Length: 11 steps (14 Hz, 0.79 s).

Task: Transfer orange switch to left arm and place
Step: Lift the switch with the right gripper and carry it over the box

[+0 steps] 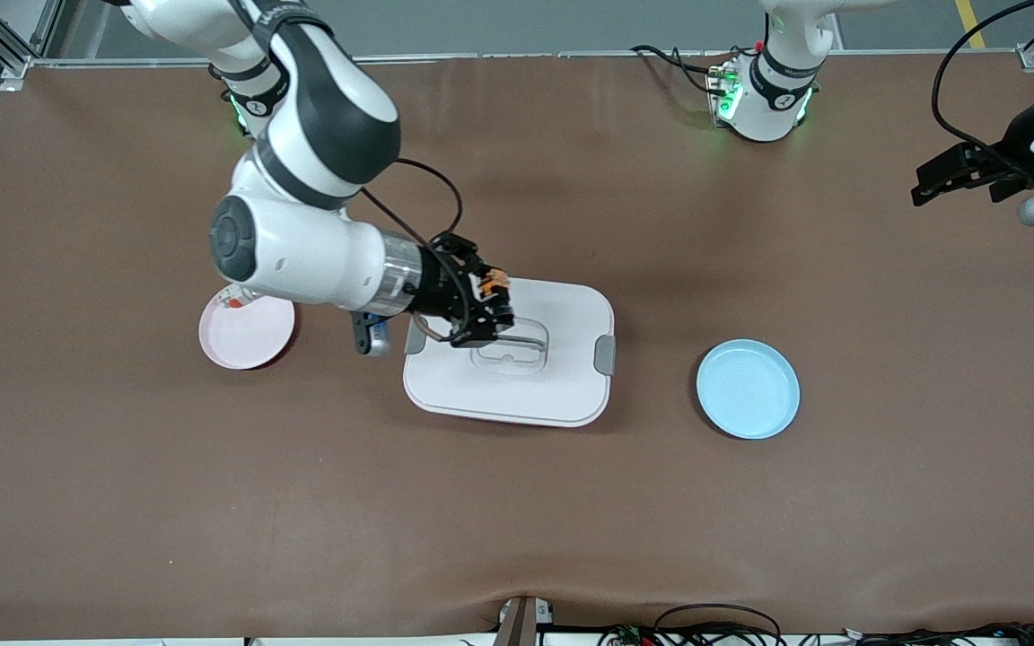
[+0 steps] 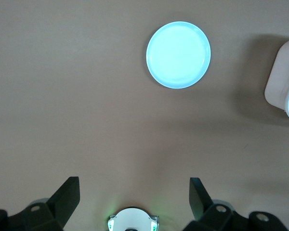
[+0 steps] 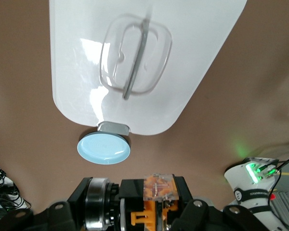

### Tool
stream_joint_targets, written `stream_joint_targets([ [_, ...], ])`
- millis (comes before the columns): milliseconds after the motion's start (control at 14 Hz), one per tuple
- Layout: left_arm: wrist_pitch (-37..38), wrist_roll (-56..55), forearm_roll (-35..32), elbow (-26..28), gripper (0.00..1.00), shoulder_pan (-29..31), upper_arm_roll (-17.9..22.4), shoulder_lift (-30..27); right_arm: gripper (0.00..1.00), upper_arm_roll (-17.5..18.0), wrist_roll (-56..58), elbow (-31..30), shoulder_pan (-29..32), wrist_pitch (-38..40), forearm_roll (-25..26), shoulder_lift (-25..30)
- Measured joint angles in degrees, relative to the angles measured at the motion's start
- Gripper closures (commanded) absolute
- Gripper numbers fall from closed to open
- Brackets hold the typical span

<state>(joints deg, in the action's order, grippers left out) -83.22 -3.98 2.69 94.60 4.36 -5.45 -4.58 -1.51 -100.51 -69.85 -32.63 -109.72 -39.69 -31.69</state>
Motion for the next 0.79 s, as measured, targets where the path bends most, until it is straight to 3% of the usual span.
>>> stream_joint_targets([
  [286,-0.1,-0.1,7.8,-0.2,0.0,0.2,0.1,0.2,1.0,0.0,-8.4,5.5,-2.7,-4.8,0.0,-4.0],
  [643,-3.8,0.0,33.5,-0.1,0.0,3.7,1.0,1.5,1.0,0.0,-15.1,7.6,-6.1,-8.1,0.0,-4.4],
  [786,-5.6,0.1,40.7,0.3,0.0,3.6,0.7,2.5,1.0,0.0,-17.0,8.3,-6.9,-8.2,0.0,-4.4],
])
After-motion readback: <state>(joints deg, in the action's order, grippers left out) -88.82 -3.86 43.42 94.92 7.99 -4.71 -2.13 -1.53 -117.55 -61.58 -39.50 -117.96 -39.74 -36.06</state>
